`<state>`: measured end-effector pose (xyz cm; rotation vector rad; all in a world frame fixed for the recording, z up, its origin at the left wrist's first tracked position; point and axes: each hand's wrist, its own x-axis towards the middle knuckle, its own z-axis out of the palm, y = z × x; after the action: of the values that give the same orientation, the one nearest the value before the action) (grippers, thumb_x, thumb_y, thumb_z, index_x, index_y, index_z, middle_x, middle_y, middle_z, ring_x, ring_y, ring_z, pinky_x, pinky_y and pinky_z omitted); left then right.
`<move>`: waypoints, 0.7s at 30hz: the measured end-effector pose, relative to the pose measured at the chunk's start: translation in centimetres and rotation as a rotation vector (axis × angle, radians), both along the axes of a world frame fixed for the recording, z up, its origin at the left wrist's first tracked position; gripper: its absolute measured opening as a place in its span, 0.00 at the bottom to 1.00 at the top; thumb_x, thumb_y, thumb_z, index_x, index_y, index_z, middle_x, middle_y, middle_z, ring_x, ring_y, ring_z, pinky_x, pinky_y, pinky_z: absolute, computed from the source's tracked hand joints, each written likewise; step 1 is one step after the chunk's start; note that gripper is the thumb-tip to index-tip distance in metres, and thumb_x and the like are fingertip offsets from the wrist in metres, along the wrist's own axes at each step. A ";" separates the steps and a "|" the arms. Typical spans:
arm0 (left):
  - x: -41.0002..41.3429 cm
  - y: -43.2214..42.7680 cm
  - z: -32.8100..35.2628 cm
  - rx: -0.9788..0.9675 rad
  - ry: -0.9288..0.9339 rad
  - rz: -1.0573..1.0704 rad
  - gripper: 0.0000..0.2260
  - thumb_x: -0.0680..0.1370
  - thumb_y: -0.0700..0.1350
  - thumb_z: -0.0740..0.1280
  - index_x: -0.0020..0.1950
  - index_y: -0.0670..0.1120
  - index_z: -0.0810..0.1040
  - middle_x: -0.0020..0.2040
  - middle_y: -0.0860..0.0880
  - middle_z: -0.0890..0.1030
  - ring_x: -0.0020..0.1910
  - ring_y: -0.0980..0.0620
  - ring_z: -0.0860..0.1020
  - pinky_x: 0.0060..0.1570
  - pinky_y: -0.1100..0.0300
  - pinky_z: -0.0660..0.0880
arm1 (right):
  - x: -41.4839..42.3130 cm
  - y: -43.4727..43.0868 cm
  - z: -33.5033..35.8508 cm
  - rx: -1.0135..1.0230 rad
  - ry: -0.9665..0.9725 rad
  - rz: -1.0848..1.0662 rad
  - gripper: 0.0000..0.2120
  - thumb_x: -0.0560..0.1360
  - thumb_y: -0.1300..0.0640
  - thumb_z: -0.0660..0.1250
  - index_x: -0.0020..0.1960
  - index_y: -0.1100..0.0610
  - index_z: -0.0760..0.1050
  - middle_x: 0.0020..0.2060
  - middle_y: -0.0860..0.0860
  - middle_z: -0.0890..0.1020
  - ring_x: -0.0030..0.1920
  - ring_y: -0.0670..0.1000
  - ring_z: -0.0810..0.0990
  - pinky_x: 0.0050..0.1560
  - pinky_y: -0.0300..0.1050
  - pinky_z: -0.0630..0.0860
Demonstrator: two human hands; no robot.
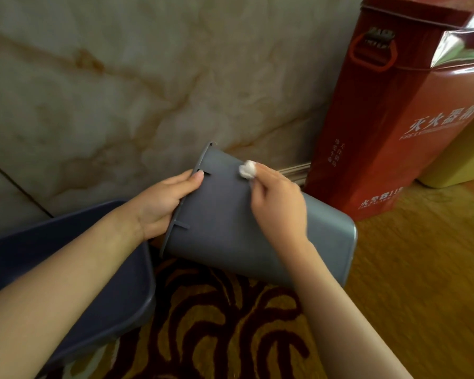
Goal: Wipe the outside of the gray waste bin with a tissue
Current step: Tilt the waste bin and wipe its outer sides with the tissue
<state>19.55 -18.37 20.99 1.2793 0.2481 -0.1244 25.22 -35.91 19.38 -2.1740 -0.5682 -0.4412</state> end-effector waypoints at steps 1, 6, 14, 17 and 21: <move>0.0 0.1 0.0 0.009 0.005 0.003 0.11 0.76 0.48 0.61 0.50 0.52 0.83 0.49 0.50 0.86 0.48 0.52 0.84 0.39 0.60 0.80 | 0.3 -1.7 -0.9 -0.010 0.045 -0.065 0.16 0.76 0.60 0.60 0.61 0.50 0.77 0.59 0.47 0.81 0.58 0.51 0.78 0.51 0.43 0.74; 0.2 -0.3 0.5 0.072 0.002 -0.017 0.14 0.78 0.51 0.59 0.48 0.55 0.85 0.51 0.54 0.86 0.51 0.56 0.83 0.42 0.62 0.80 | 0.2 -11.0 -6.2 0.088 0.184 -0.362 0.13 0.77 0.59 0.61 0.60 0.54 0.78 0.48 0.54 0.84 0.43 0.56 0.82 0.41 0.49 0.77; 1.1 -1.1 1.3 0.112 -0.014 0.012 0.11 0.79 0.51 0.58 0.49 0.54 0.81 0.45 0.56 0.87 0.45 0.57 0.84 0.36 0.64 0.79 | -4.2 -10.1 -6.9 0.232 -0.075 -0.408 0.11 0.77 0.63 0.62 0.58 0.60 0.77 0.57 0.56 0.80 0.59 0.53 0.79 0.60 0.44 0.75; 1.5 -1.7 1.5 0.092 -0.010 0.052 0.11 0.79 0.49 0.58 0.50 0.51 0.80 0.41 0.54 0.87 0.41 0.57 0.85 0.34 0.63 0.80 | -6.8 -3.5 -5.6 0.042 -0.177 -0.021 0.18 0.75 0.64 0.60 0.65 0.60 0.72 0.66 0.53 0.73 0.69 0.48 0.67 0.72 0.37 0.60; 1.8 -2.0 1.6 0.115 -0.006 0.102 0.10 0.79 0.49 0.59 0.48 0.50 0.80 0.37 0.55 0.87 0.37 0.58 0.84 0.31 0.63 0.79 | -7.1 -0.7 -6.9 -0.087 -0.300 0.157 0.21 0.73 0.68 0.63 0.66 0.63 0.71 0.67 0.57 0.73 0.71 0.55 0.66 0.72 0.50 0.63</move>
<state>21.35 -20.34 22.55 1.3786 0.3180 -0.0193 18.14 -36.56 12.49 -2.1385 -0.9308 -0.6737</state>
